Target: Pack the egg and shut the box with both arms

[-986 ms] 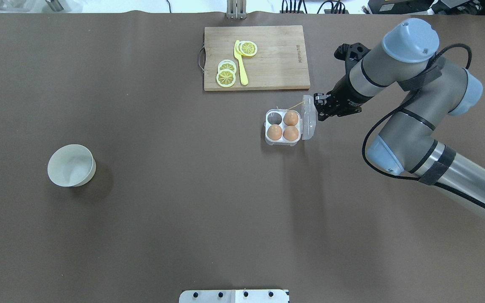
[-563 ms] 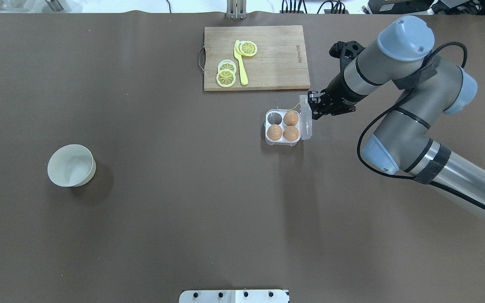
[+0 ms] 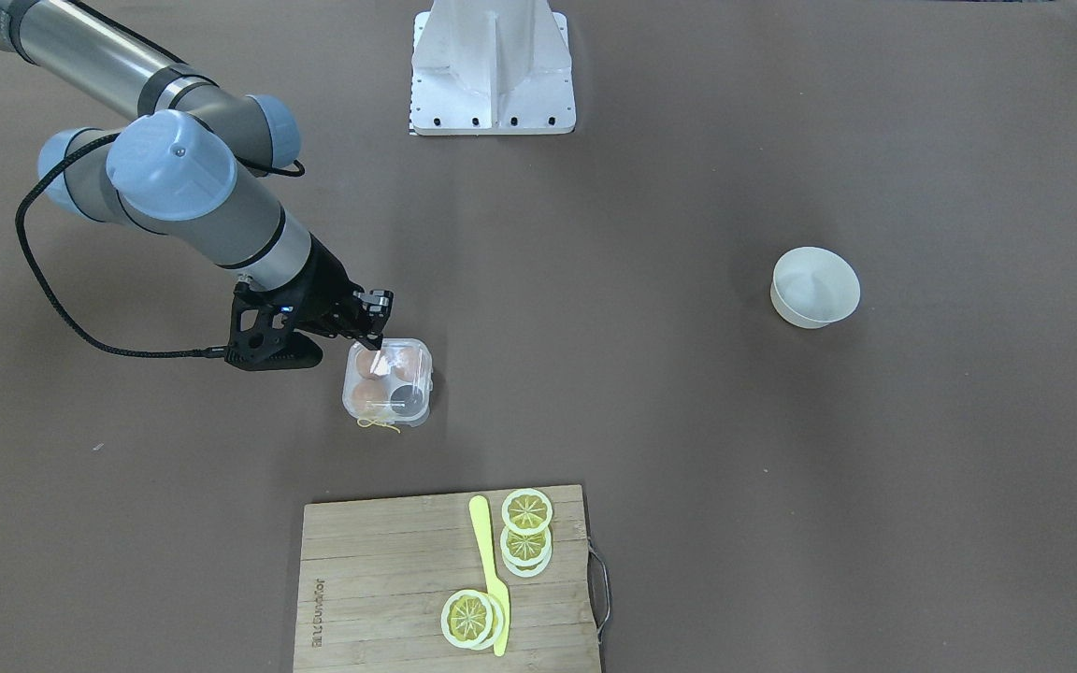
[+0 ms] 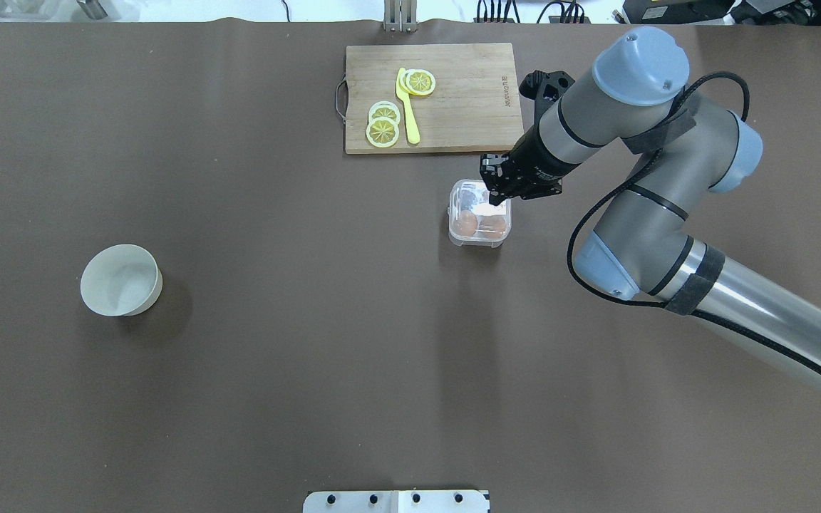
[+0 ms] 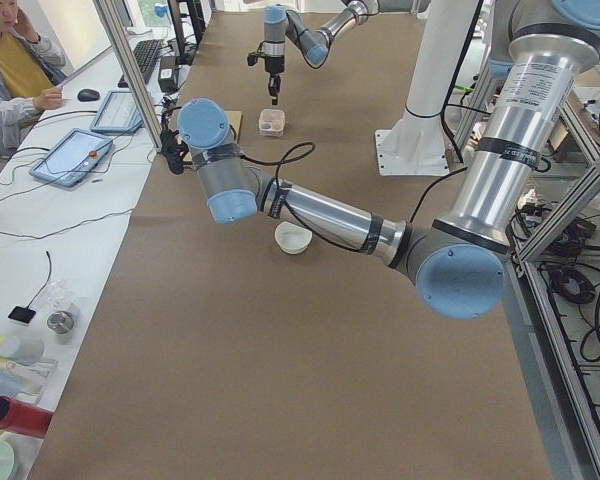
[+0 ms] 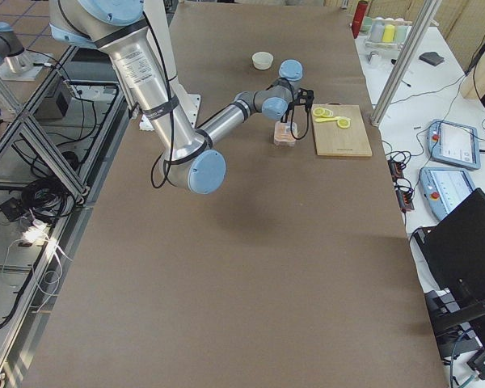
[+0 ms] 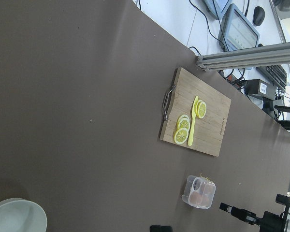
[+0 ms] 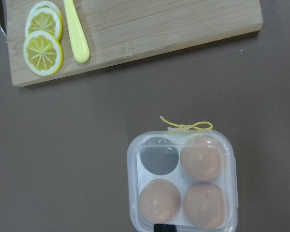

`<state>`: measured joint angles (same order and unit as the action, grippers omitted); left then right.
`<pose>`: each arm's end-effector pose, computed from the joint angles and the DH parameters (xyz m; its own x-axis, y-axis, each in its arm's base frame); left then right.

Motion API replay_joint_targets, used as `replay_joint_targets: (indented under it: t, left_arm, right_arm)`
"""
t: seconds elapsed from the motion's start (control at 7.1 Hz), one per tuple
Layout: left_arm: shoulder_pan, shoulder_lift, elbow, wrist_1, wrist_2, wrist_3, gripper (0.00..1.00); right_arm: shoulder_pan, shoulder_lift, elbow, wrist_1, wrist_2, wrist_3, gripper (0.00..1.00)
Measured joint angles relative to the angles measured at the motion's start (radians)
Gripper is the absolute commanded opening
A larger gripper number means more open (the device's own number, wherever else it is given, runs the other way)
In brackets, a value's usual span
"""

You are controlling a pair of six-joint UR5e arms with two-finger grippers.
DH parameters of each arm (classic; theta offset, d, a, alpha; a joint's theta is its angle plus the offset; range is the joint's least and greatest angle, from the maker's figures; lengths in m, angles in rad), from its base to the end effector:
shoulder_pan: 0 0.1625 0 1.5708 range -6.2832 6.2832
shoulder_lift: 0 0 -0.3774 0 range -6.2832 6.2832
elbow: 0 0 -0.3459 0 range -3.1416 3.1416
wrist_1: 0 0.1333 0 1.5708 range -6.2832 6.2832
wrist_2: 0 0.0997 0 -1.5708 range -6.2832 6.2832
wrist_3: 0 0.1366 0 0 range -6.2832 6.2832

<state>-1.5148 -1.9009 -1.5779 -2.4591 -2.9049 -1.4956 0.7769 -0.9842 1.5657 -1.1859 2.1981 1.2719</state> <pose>0.0282 -0.5119 0.3221 0.0326 -0.2674 -0.9630 0.1810 0.9492 -0.2574 -0.4231 -0.4905 0.2676 0.4530 0.1110 0.8846 -0.0940 0.9926 -0.0765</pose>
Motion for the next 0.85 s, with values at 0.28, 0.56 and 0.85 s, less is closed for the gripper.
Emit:
replay_joint_targets:
  t: [0.28, 0.56, 0.85]
  left_arm:
    - [-0.01, 0.012, 0.004, 0.001, -0.003, 0.0, 0.0]
    - [-0.044, 0.043, 0.009, 0.003, 0.0, 0.011, 0.0]
    - [-0.093, 0.132, 0.017, 0.01, 0.057, 0.096, 0.0]
  right_arm:
    - [0.071, -0.03, 0.013, -0.002, 0.064, -0.017, 0.0]
    - [0.223, -0.118, 0.033, -0.009, 0.186, -0.133, 0.0]
    - [0.37, -0.229, 0.051, -0.013, 0.252, -0.301, 0.0]
